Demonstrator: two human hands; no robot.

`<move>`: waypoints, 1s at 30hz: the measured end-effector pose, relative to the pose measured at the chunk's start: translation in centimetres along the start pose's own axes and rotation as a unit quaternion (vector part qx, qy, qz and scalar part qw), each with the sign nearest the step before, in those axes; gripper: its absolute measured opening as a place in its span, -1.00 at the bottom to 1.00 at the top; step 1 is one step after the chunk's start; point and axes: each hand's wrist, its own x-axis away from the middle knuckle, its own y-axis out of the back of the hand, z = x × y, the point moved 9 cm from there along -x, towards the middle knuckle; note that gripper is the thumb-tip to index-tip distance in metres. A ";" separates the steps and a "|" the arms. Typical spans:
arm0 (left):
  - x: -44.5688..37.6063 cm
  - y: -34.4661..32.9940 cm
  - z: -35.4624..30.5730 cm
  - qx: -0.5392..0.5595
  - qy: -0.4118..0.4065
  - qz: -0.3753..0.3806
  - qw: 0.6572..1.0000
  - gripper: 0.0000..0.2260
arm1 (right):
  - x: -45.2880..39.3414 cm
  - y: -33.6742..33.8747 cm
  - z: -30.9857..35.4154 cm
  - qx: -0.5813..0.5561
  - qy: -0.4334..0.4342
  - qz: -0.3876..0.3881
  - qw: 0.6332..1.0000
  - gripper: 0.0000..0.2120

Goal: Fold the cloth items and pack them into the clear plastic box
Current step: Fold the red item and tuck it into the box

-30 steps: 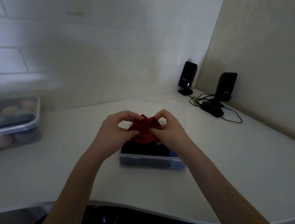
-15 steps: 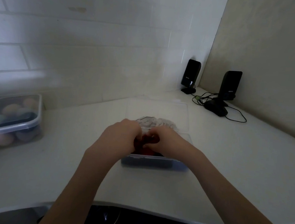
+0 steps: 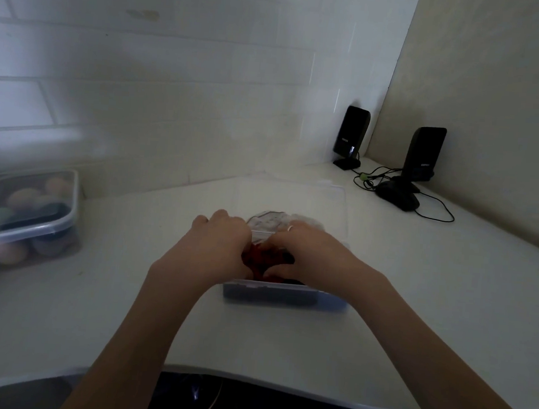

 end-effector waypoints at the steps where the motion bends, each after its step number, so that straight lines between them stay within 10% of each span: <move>1: -0.1 0.0 -0.2 0.016 -0.007 0.001 1.000 -0.71 | -0.1 -0.3 0.1 -0.004 0.003 0.010 1.000 -0.66; 30: -1.6 -1.4 -0.8 -0.028 0.003 0.013 1.000 -0.86 | -1.4 -1.4 0.3 0.125 0.001 0.075 0.989 -0.67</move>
